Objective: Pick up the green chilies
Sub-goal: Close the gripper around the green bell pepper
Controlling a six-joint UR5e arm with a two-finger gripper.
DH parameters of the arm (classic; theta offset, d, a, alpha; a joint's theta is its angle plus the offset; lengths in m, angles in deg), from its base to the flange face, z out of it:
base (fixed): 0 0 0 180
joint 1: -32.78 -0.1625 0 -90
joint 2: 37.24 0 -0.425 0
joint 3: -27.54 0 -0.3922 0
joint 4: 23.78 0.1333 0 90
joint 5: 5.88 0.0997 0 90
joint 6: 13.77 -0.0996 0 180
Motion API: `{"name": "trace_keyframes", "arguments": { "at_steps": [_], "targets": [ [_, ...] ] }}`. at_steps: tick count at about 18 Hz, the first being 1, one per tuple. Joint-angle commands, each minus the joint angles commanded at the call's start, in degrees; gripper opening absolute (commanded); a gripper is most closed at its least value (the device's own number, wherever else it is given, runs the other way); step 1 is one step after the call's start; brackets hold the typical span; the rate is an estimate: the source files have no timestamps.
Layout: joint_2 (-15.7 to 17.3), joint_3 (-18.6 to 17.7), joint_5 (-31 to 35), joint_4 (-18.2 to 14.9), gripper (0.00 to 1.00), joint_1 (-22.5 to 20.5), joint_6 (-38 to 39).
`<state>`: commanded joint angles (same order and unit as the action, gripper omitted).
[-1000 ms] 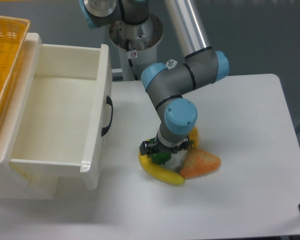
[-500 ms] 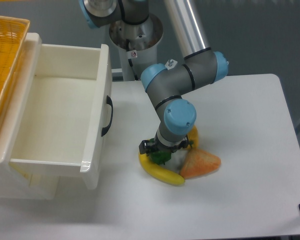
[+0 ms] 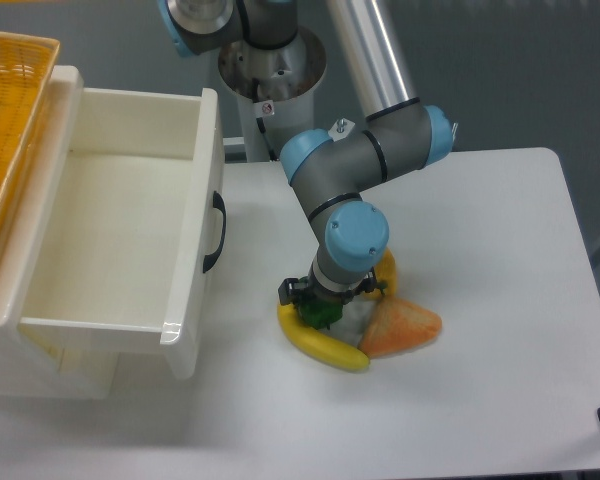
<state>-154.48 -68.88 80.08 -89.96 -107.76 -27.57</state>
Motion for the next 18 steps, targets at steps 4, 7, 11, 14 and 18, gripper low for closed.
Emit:
{"name": "trace_keyframes", "arguments": {
  "at_steps": [4, 7, 11, 14, 18],
  "targets": [
    [0.00, 0.44, 0.00, 0.09, 0.97, 0.00, -0.09],
    [-0.09, 0.44, 0.09, 0.00, 0.84, 0.00, 0.00],
    [-0.09, 0.53, 0.09, 0.00, 0.70, -0.09, 0.00],
    [0.17, 1.05, 0.09, -0.09, 0.59, 0.00, -0.09],
    [0.79, 3.42, 0.17, -0.09, 0.59, 0.00, -0.88]
  ]
}}
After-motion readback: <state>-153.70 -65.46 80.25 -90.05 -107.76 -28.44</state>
